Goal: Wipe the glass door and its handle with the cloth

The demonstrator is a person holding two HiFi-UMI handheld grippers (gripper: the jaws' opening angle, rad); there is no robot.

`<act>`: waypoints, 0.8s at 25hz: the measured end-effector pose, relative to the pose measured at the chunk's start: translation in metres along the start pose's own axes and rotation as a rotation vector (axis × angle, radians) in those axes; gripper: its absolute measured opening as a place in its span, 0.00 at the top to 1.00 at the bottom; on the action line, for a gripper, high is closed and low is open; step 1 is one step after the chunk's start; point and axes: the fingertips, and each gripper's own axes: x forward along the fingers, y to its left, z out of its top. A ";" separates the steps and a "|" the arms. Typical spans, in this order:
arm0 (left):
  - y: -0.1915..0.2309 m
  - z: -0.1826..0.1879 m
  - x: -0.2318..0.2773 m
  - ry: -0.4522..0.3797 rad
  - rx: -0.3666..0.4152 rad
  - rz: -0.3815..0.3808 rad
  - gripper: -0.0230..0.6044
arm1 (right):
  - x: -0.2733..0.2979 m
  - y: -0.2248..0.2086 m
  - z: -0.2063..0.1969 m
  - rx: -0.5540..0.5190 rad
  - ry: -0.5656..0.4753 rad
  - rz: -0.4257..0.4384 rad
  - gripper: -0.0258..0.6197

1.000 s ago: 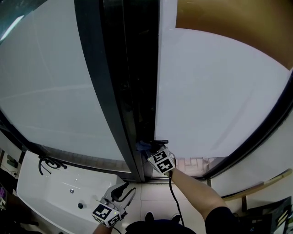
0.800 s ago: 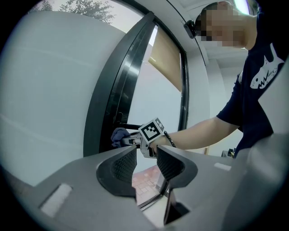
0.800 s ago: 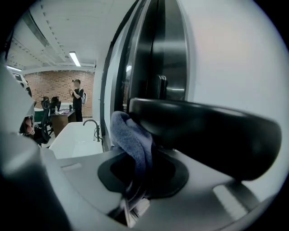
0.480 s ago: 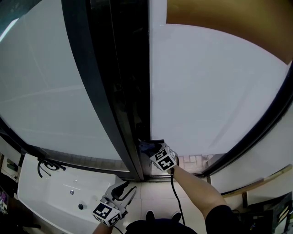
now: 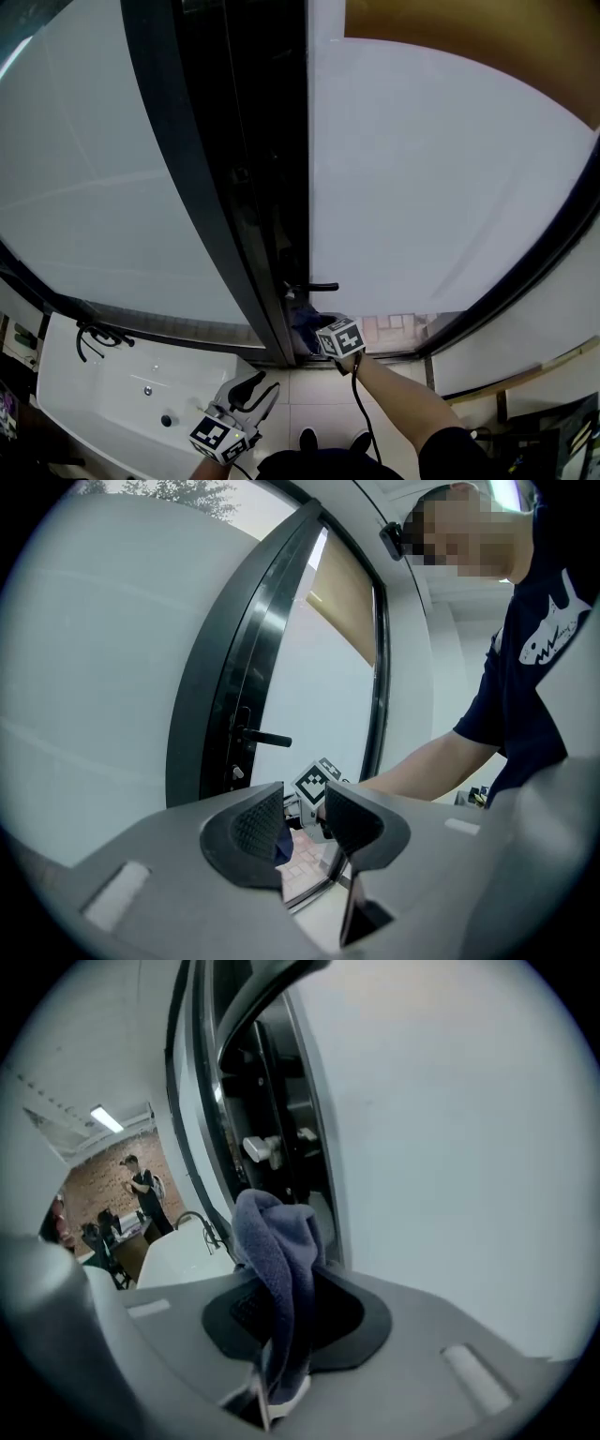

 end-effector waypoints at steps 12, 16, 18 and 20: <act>0.006 0.001 -0.009 0.002 -0.004 0.034 0.75 | 0.032 0.020 0.055 0.087 -0.046 0.092 0.86; 0.009 -0.005 -0.012 0.006 -0.006 0.033 0.75 | 0.022 0.020 0.064 0.095 -0.119 0.107 0.87; 0.008 -0.005 -0.012 0.007 -0.001 0.029 0.75 | 0.018 0.019 0.067 0.103 -0.140 0.108 0.87; 0.007 -0.002 -0.009 0.006 -0.002 0.027 0.75 | 0.013 0.017 0.070 0.098 -0.153 0.102 0.87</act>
